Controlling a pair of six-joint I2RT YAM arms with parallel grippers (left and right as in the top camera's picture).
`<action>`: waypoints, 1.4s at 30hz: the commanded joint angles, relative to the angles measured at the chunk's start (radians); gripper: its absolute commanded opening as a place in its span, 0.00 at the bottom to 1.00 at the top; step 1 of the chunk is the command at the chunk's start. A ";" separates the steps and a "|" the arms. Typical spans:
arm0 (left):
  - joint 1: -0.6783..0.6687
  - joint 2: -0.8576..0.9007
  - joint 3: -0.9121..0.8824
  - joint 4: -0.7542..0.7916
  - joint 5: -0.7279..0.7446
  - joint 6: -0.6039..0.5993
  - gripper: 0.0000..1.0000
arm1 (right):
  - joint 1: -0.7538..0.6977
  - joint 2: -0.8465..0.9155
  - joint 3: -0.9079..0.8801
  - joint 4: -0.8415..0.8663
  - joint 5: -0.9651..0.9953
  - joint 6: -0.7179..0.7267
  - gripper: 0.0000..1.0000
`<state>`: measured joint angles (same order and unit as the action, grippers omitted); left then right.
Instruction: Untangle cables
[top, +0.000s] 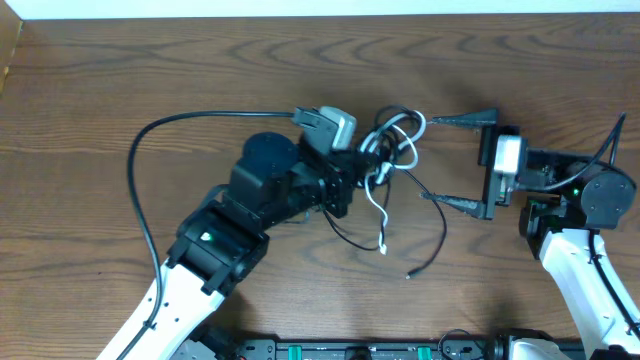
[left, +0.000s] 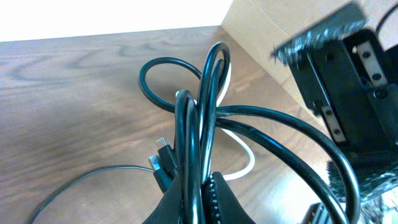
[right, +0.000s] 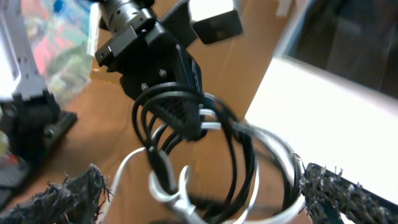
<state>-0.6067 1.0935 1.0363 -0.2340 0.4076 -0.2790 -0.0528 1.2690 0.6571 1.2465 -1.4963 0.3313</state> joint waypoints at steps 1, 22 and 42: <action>0.023 -0.030 0.015 0.016 -0.016 0.023 0.08 | -0.013 -0.001 0.002 -0.021 0.001 0.210 0.99; 0.023 -0.034 0.015 0.072 0.221 0.023 0.08 | -0.011 -0.001 0.002 -0.423 0.189 0.248 0.99; 0.023 -0.034 0.015 0.096 0.473 0.031 0.08 | -0.011 -0.001 0.002 -0.636 0.372 0.209 0.99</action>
<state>-0.5884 1.0771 1.0363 -0.1516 0.7990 -0.2646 -0.0608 1.2690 0.6571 0.6231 -1.1957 0.5686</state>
